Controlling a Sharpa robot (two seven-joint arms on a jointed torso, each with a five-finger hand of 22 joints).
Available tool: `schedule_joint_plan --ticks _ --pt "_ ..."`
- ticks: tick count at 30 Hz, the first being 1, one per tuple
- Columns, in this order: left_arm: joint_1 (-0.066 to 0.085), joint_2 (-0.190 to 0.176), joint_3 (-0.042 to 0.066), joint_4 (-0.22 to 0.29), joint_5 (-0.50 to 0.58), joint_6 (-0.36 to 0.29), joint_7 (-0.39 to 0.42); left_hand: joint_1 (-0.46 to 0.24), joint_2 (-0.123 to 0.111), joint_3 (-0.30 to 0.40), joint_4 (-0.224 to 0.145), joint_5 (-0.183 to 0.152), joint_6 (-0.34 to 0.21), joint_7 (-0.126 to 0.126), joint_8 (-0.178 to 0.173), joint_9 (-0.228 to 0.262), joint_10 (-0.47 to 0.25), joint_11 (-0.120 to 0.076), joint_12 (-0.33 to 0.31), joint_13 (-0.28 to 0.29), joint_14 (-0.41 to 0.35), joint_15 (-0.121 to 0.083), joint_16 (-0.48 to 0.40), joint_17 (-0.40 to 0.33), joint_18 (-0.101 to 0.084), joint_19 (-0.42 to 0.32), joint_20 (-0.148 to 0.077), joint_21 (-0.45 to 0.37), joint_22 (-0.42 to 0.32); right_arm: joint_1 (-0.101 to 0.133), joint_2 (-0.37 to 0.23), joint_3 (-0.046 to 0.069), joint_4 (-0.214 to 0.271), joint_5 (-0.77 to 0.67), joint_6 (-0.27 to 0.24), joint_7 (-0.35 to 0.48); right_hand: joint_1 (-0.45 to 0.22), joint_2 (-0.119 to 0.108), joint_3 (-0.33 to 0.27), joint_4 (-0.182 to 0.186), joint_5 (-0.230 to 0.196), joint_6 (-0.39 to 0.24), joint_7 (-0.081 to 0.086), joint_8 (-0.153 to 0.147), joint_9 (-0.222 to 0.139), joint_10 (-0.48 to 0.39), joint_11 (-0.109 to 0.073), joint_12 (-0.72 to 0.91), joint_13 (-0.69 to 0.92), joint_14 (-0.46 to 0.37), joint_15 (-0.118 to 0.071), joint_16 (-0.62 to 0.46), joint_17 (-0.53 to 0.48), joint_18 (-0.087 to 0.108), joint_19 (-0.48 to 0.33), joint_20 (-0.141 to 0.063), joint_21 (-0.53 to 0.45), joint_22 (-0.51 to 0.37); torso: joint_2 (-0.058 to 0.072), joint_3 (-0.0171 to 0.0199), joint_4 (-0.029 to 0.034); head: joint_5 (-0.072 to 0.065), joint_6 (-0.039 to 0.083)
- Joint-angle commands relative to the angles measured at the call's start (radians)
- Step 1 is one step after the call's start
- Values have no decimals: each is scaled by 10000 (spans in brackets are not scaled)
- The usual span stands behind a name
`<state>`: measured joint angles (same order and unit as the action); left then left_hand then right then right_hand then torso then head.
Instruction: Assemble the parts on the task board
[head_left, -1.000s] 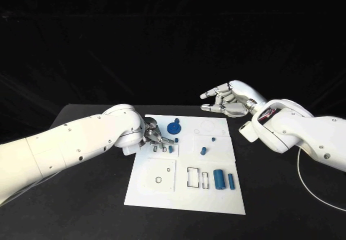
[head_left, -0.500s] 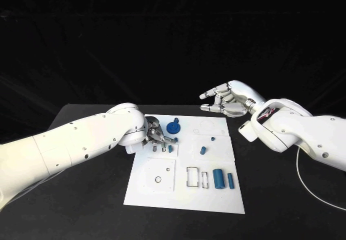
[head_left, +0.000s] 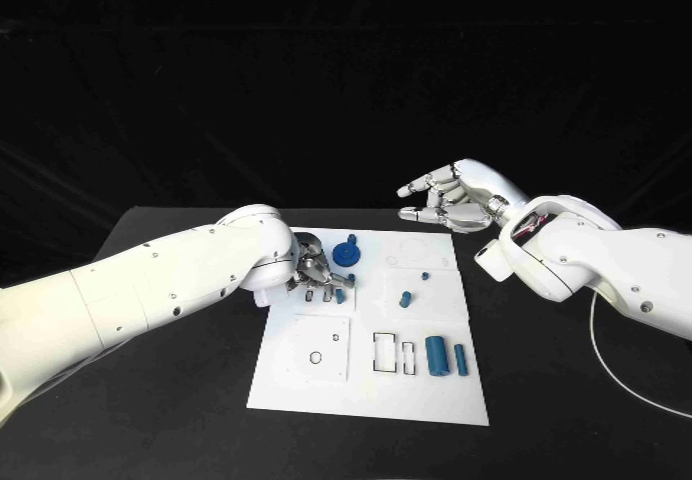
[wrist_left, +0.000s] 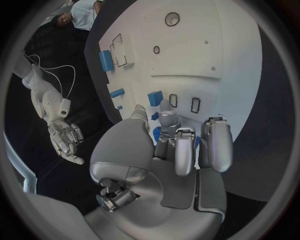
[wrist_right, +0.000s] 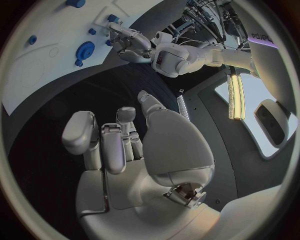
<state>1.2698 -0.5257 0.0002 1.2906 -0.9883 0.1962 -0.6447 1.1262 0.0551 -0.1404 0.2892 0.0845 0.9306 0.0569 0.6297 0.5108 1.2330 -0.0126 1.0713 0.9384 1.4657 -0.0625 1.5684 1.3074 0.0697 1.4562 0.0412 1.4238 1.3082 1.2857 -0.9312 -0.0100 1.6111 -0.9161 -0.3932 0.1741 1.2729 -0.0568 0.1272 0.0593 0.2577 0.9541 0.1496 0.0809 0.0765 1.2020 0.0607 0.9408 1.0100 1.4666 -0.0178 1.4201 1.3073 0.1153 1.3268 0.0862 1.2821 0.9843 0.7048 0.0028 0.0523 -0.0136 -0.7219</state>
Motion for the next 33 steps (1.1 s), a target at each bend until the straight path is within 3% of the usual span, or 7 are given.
schedule_joint_plan --ticks 1,33 --pt "11 47 -4 -22 29 289 -8 115 16 -49 -18 34 -98 -5 40 14 59 5 53 9 1051 -87 24 2634 -173 80 -16 65 50 1 20 1 -10 -16 127 -31 12 -27 -24 -13 42 69 -18 62 -10 -19 -23 -62 -8 525 -20 -59 217 -46 -35 -27 -41 -11 5 1 -2 0 -21" --pt "6 195 -74 -130 78 478 10 556 131 39 -51 43 -159 -44 221 333 163 -29 214 201 1051 -111 24 2634 -204 141 -36 161 233 -2 106 -2 -81 6 187 -27 -29 -8 -48 16 68 96 -23 77 -8 -12 -27 -66 -21 527 -22 -63 217 -46 -33 -30 -45 -15 4 -3 4 10 -103"
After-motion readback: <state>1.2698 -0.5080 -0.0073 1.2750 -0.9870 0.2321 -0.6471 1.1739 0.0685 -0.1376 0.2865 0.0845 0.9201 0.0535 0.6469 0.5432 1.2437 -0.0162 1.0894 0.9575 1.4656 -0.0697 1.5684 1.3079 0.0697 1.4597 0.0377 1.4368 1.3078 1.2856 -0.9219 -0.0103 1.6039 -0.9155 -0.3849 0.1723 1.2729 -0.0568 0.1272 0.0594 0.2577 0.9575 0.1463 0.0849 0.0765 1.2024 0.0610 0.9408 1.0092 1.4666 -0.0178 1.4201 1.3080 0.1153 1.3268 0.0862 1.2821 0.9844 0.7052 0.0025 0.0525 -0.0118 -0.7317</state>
